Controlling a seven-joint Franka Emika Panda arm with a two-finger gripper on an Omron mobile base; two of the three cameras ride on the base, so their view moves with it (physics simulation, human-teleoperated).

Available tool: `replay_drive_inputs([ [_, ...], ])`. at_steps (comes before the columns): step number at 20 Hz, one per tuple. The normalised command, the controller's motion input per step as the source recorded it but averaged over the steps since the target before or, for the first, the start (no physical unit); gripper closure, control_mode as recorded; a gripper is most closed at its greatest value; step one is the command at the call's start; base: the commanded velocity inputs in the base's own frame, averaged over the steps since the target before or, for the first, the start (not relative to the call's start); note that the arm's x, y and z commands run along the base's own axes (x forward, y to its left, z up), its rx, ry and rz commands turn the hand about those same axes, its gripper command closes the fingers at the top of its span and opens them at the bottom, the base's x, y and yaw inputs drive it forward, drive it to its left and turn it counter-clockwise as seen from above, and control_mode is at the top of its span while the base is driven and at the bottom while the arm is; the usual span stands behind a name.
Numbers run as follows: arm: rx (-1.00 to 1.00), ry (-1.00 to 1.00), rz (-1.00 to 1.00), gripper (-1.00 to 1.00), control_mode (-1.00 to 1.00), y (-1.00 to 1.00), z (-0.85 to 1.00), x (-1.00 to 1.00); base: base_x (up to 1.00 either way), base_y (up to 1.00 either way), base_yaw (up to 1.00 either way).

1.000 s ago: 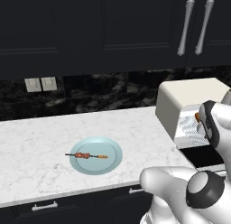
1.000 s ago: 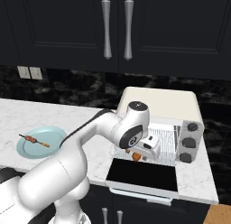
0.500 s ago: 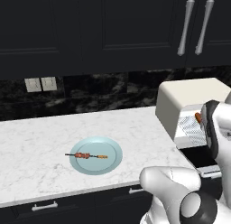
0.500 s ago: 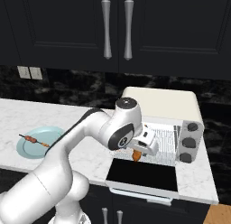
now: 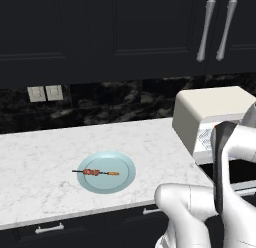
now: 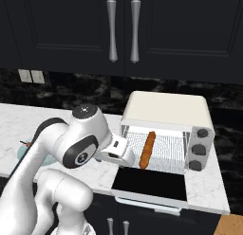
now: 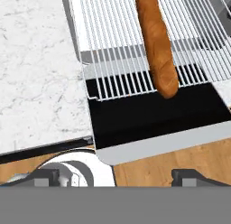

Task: Pick up the kebab skewer and baguette bread, and place them inside the toaster oven. Close the toaster oven door and start by setting the timer.

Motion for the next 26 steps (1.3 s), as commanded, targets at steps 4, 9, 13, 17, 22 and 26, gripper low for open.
replay_drive_inputs([
  [4,-0.10,-0.06,0.24,-1.00,-1.00,1.00,0.15,-0.20,0.00,0.00,0.00],
  [9,-0.04,-0.02,0.32,-1.00,-1.00,1.00,0.31,0.00,0.00,0.00,0.00],
  [13,-0.01,0.00,0.41,-1.00,-1.00,1.00,0.01,0.00,0.00,0.00,0.00],
  [17,-0.01,-0.01,0.47,-1.00,-1.00,1.00,-0.02,-0.01,0.00,0.00,0.00],
  [22,0.00,-0.01,0.40,-1.00,-1.00,1.00,-0.13,0.07,0.00,0.00,0.00],
  [26,0.00,0.00,0.26,-1.00,-1.00,0.99,-0.11,0.33,0.00,0.00,0.00],
])
